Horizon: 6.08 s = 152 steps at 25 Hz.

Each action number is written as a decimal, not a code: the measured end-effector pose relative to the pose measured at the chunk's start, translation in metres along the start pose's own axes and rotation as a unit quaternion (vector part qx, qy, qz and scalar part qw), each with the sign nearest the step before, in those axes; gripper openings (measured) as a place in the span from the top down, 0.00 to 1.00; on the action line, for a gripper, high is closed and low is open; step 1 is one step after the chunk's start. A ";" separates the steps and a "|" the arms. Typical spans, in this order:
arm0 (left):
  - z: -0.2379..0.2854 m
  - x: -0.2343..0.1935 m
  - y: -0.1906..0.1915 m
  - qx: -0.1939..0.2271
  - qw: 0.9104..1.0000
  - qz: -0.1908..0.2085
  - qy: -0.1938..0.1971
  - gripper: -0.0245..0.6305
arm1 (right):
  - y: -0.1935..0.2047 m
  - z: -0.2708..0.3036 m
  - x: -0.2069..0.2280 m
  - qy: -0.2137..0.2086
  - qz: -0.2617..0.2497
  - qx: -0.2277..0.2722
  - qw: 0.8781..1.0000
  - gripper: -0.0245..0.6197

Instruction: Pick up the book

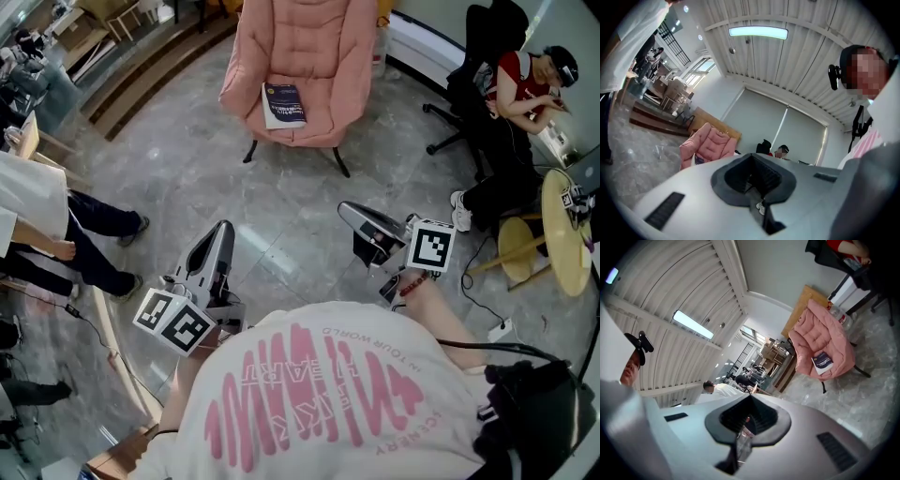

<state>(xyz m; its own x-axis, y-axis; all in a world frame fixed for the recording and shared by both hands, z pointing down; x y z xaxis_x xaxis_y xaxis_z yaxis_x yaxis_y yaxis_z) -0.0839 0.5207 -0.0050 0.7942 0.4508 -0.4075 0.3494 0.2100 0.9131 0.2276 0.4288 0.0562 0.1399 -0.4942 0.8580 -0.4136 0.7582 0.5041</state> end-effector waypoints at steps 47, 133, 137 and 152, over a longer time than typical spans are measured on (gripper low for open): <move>0.134 -0.131 -0.058 -0.046 0.996 -0.009 0.079 0.95 | -0.064 0.084 0.041 0.071 0.010 0.076 0.995 0.95; 0.419 -0.409 0.094 -0.268 0.956 -0.101 -0.054 0.95 | -0.175 0.288 0.442 0.156 0.314 -0.022 0.936 0.95; 0.424 -0.438 0.137 -0.286 0.946 -0.132 -0.076 0.95 | -0.147 0.294 0.471 0.133 0.318 -0.012 0.939 0.94; 0.459 -0.482 0.215 -0.307 0.921 -0.239 -0.029 0.51 | -0.082 0.318 0.548 0.063 0.402 0.156 0.900 0.39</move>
<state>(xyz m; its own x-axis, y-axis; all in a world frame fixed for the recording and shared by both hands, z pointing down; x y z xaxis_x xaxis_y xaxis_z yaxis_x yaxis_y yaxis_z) -0.1632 -0.0491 0.3918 0.6550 0.1362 -0.7433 0.3325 0.8313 0.4453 0.0523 -0.0396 0.4534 -0.2256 0.2279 0.9472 -0.6561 0.6832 -0.3206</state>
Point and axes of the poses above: the fingertips, and each gripper's own axes: z forward along the fingers, x to its right, y out of its underside, the point moved 10 cm from there along -z, backward along the fingers, and after that the axes turned 2 degrees about z, right-handed, at the moved point
